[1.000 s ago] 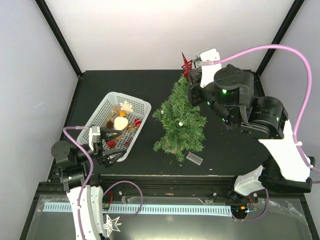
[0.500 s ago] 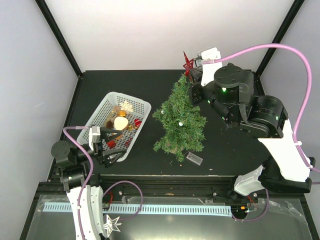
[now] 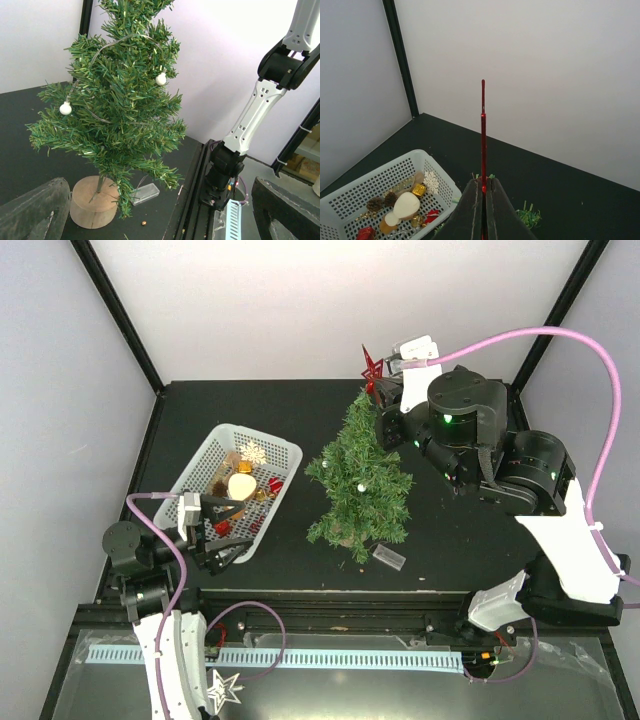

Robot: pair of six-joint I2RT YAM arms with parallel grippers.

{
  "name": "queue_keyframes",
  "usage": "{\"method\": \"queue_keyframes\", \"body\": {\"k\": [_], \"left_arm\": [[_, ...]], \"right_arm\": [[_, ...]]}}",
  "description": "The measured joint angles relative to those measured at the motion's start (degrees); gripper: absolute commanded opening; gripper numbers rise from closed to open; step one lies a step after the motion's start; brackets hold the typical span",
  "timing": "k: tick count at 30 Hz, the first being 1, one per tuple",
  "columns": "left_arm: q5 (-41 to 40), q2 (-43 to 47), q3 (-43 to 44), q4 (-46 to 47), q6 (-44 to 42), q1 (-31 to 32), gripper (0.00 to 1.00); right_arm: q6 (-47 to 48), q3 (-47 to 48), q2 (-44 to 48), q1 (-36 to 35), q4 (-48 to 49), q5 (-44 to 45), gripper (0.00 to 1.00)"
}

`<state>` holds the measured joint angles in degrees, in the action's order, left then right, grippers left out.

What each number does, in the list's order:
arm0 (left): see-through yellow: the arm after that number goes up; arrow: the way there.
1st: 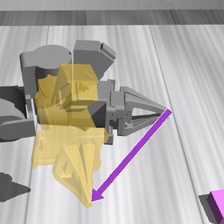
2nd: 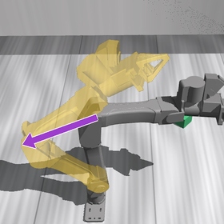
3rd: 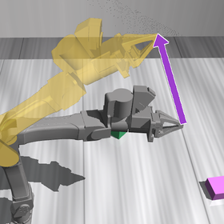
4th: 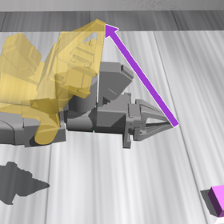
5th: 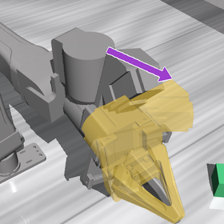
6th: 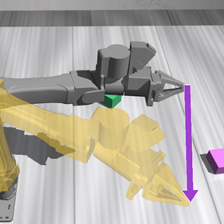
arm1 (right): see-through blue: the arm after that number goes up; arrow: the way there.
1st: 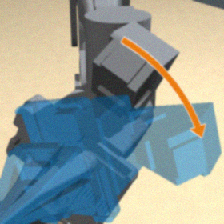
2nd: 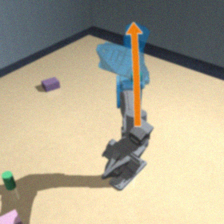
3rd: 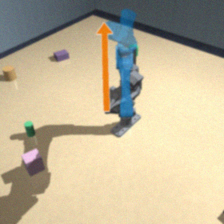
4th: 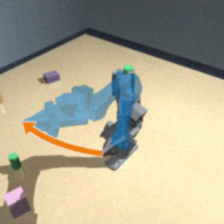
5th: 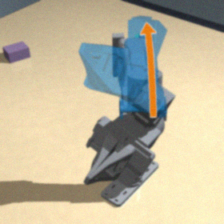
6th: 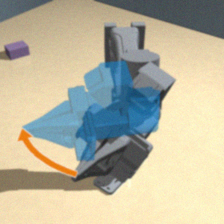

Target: Decorate the small christmas tree

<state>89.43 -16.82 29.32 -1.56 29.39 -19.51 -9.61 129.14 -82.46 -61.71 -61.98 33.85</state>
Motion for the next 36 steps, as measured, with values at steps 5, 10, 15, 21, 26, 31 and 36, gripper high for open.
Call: {"method": "queue_keyframes", "body": {"k": [5,10,15,21,26,31,36], "left_arm": [[0.00,0.00,0.00,0.02,0.00,0.00,0.99],[-0.02,0.00,0.00,0.02,0.00,0.00,0.99],[0.00,0.00,0.00,0.02,0.00,0.00,0.99],[-0.02,0.00,-0.02,0.02,0.00,0.00,0.99],[0.00,0.00,-0.02,0.02,0.00,0.00,0.99],[-0.02,0.00,-0.02,0.04,0.00,0.00,0.99],[0.00,0.00,-0.02,0.02,0.00,0.00,0.99]], "right_arm": [[-0.42,0.46,-0.09,0.04,-0.17,-0.59,0.01],[-0.79,0.96,-0.09,0.04,-0.20,-0.74,0.01],[-0.83,2.03,-0.33,0.04,-0.33,-1.07,0.01],[-0.85,2.19,-1.16,0.04,-0.48,-1.18,0.01],[-0.85,2.19,-1.66,0.04,-0.57,-1.18,0.01],[-0.87,2.19,-1.66,0.04,-0.59,-1.05,0.01],[-0.83,2.27,-1.62,0.04,-0.63,-0.81,0.01]]}}
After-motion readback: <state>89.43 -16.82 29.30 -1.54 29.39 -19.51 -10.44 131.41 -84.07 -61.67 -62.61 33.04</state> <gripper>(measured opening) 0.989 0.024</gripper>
